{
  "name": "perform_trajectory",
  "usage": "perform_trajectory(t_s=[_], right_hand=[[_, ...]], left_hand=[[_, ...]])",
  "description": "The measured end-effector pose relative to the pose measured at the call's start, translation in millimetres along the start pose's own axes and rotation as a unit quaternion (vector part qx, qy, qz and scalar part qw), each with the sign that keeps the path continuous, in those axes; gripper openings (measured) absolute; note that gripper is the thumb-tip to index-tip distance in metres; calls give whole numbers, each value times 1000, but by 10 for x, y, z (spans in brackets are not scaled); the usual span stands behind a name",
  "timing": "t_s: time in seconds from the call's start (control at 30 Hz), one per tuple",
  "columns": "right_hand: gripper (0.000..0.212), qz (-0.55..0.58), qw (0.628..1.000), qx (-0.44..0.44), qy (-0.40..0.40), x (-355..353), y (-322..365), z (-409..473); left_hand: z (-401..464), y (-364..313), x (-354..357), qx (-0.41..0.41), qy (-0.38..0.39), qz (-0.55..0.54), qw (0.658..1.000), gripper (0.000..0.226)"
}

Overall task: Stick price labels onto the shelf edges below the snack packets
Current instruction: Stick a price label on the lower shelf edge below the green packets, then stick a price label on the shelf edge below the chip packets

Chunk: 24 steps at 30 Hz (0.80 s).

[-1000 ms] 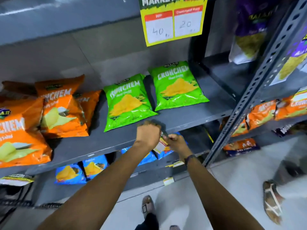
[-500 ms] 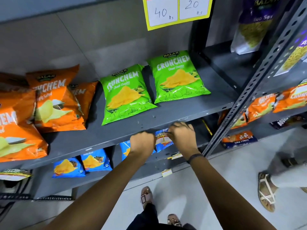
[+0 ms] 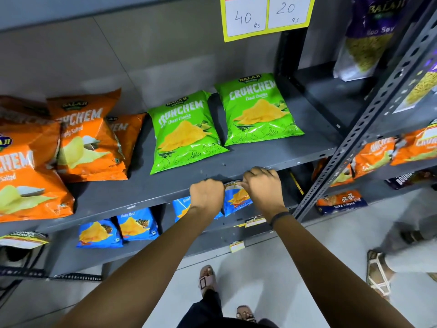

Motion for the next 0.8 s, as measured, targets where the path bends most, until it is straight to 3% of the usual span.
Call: perform_trajectory(t_s=[0.17,0.33,0.47,0.57,0.7,0.8], right_hand=[[29,96,994,46,36,-22,-78,94],[29,121,989,77,44,-57,-111,122],[27,135,980,148,1,-160,-187,-3],[23,163,962,218,-35,-253,-130,-162],[19,231,944,233,-30,-218,453,-264],[15,311,928,201,48,75,1389,-315]], left_hand=[[105,50,-93,-27,-26,-16,999,21],[181,24,-131,-33,-20,-7,999,24],[79,48,-101,-25,-28,-30,999,25],[-135,306,-111,-48,-50,-79,995,45],[-707,1109,158,-177,-64,-167,968,47],[-1401,2087,583,-348,-58,-254,901,38]])
Point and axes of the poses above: each hand's wrist, its own z-axis towards the middle knuckle, its own x-axis out of the palm, y = z × x, the point moved 10 cm from there along z, towards the middle knuckle, and after that the axes turned 14 degrees about -y, right-handed, at the moved point
